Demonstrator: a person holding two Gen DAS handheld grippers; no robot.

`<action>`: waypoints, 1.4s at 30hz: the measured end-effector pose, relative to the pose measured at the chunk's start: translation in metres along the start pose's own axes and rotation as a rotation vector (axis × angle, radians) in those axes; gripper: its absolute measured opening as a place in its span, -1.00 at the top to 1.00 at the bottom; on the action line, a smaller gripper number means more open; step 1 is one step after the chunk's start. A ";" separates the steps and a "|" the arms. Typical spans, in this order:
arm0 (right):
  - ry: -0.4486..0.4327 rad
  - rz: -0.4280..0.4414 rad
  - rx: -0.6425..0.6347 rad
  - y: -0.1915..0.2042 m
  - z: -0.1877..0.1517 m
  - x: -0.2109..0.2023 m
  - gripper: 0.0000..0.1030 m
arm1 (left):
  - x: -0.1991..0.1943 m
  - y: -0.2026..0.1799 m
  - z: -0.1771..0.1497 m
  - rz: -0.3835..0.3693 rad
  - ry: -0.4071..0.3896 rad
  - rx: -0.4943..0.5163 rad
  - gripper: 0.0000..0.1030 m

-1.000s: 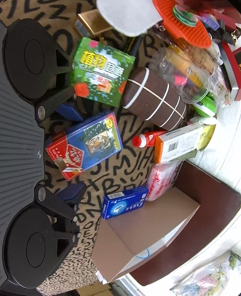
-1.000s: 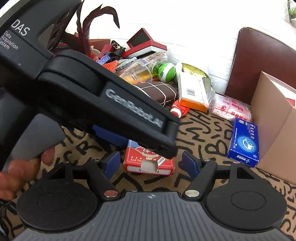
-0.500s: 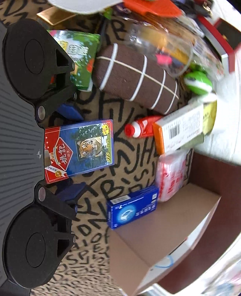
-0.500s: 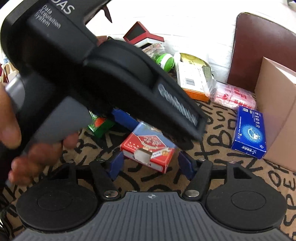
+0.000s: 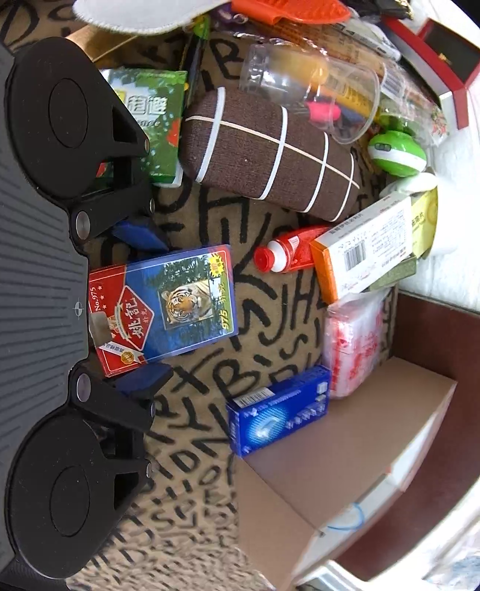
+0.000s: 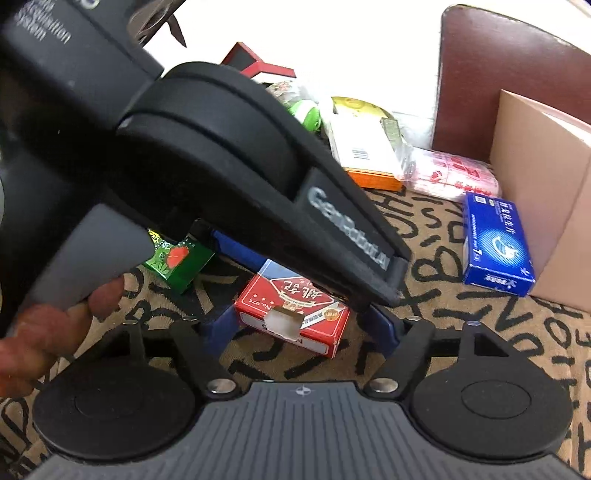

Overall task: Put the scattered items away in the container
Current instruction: 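Close the left gripper on the tiger card box and lift it, then carry the tiger card box into the cardboard box and open the left gripper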

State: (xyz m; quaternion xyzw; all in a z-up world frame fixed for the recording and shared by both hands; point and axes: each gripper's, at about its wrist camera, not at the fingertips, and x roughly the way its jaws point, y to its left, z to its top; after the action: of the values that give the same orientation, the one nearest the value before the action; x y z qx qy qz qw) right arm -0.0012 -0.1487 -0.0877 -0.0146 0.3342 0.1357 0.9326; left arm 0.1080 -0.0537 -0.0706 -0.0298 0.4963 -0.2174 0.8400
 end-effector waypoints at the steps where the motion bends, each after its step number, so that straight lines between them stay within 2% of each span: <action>1: 0.001 0.007 0.003 0.000 -0.001 -0.002 -0.36 | -0.001 0.000 -0.001 -0.008 -0.001 -0.007 -0.32; 8: -0.006 -0.004 -0.016 0.002 -0.010 -0.024 -0.36 | -0.017 -0.010 -0.014 -0.035 -0.026 -0.036 -0.31; 14: -0.072 -0.034 -0.046 0.002 -0.005 -0.055 -0.36 | -0.045 -0.029 -0.011 -0.061 -0.099 -0.016 -0.31; 27: -0.256 -0.183 -0.048 -0.037 0.027 -0.121 -0.36 | -0.078 -0.108 0.031 -0.185 -0.242 0.089 -0.31; 34: -0.322 -0.287 -0.038 -0.075 0.044 -0.140 -0.36 | -0.068 -0.156 0.064 -0.250 -0.268 0.155 -0.31; 42: -0.331 -0.354 0.011 -0.126 0.058 -0.127 -0.36 | -0.021 -0.189 0.104 -0.282 -0.227 0.171 -0.31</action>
State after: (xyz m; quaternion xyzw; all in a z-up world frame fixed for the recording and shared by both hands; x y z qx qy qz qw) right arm -0.0265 -0.2937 0.0290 -0.0455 0.1697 -0.0313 0.9839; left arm 0.1240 -0.2335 0.0501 -0.0519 0.3689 -0.3696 0.8512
